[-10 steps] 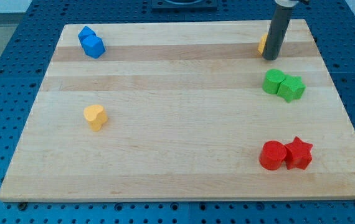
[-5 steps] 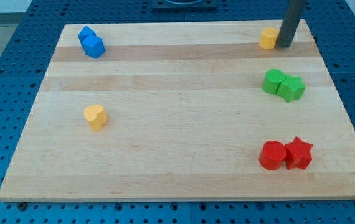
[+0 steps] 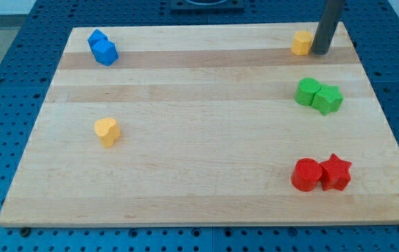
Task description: Place the yellow hexagon towards the top right corner
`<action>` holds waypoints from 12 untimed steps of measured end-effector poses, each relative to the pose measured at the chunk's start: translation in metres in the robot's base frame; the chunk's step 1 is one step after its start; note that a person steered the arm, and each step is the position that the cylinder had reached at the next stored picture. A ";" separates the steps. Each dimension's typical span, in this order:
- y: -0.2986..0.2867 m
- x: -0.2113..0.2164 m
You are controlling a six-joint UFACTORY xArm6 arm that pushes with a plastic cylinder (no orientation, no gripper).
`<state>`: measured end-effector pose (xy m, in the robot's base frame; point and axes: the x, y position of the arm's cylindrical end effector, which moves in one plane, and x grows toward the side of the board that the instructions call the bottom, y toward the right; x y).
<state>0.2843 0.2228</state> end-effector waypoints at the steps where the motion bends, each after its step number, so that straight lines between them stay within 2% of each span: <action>1: 0.000 0.005; 6: -0.026 0.011; 10: -0.027 -0.011; 11: -0.067 0.006; 12: -0.149 0.029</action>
